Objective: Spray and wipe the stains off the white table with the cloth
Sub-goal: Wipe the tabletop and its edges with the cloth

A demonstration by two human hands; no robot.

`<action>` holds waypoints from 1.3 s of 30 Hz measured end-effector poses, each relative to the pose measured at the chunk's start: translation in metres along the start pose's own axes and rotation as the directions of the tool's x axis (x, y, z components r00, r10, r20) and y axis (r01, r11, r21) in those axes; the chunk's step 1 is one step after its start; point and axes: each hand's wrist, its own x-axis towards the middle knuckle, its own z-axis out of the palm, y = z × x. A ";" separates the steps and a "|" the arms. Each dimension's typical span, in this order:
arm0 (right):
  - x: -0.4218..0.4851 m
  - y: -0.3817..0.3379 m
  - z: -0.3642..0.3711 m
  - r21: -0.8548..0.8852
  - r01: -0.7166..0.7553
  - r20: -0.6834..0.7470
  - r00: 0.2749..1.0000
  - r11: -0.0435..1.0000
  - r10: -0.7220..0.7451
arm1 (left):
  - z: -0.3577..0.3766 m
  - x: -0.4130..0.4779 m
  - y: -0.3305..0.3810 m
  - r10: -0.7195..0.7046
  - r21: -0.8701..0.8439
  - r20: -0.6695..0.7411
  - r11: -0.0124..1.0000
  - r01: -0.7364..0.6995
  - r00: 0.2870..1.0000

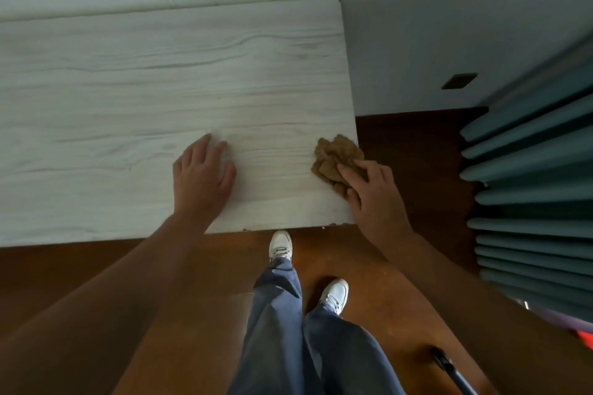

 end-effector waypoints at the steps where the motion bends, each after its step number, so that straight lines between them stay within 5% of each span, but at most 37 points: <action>1: -0.009 -0.002 0.000 -0.006 -0.002 0.001 1.000 1.000 0.002 | -0.001 -0.014 -0.005 -0.018 0.011 0.016 1.000 0.018 1.000; 8: -0.060 -0.020 -0.004 -0.051 -0.064 0.054 0.996 0.997 0.066 | -0.012 -0.074 -0.040 0.012 0.096 0.209 0.995 -0.033 0.978; 15: -0.053 -0.050 -0.002 -0.047 -0.291 0.037 0.955 0.955 0.293 | -0.039 -0.064 -0.091 0.028 0.079 0.115 0.996 -0.037 0.993; 24: -0.049 -0.104 0.028 -0.123 -0.595 -0.140 0.803 0.794 0.579 | -0.059 -0.046 -0.245 0.011 0.064 0.121 0.998 -0.019 0.993; 39: -0.037 -0.201 0.071 -0.026 -0.541 -0.108 0.838 0.841 0.535 | -0.045 -0.053 -0.276 0.083 0.043 0.042 0.996 -0.084 0.996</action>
